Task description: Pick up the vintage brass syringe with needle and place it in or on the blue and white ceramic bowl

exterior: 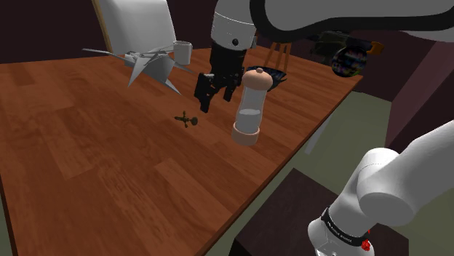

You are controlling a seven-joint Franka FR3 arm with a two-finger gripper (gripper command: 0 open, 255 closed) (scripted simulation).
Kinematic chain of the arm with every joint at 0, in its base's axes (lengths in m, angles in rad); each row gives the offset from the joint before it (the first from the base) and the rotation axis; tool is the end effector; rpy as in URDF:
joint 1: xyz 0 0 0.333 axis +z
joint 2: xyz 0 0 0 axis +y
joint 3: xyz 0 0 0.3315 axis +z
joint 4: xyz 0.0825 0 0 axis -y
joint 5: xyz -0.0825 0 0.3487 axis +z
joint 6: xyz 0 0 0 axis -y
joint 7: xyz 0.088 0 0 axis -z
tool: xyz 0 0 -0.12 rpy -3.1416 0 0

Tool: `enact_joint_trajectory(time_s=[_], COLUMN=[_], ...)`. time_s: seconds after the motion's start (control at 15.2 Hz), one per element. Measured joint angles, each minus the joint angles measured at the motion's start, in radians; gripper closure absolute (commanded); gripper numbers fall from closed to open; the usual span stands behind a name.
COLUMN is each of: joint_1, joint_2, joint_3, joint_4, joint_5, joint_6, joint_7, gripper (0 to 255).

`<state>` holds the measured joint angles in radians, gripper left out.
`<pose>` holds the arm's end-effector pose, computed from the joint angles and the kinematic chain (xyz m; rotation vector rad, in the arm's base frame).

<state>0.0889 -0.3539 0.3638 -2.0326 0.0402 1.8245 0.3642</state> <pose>0.3736 0.2129 0.5995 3.1023 0.1052 0.2292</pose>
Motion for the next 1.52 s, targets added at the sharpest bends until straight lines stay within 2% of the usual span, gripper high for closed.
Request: enact_joint_trajectory(time_s=[0.4,0.92,1.32,1.39,1.52], joint_1=[0.007,0.008,0.008,0.008,0.008], joint_2=[0.186,0.224,0.226,0.226,0.226], joint_3=[0.094,0.104,0.105,0.105,0.105], joint_4=[0.164,0.109,0.102,0.102,0.102], joint_5=[-0.071,-0.091,-0.092,-0.092,-0.092], joint_6=[0.032,0.123,0.132,0.132,0.132], joint_7=[0.14,0.162,0.164,0.164,0.164], gripper=[0,0,0,255,255])
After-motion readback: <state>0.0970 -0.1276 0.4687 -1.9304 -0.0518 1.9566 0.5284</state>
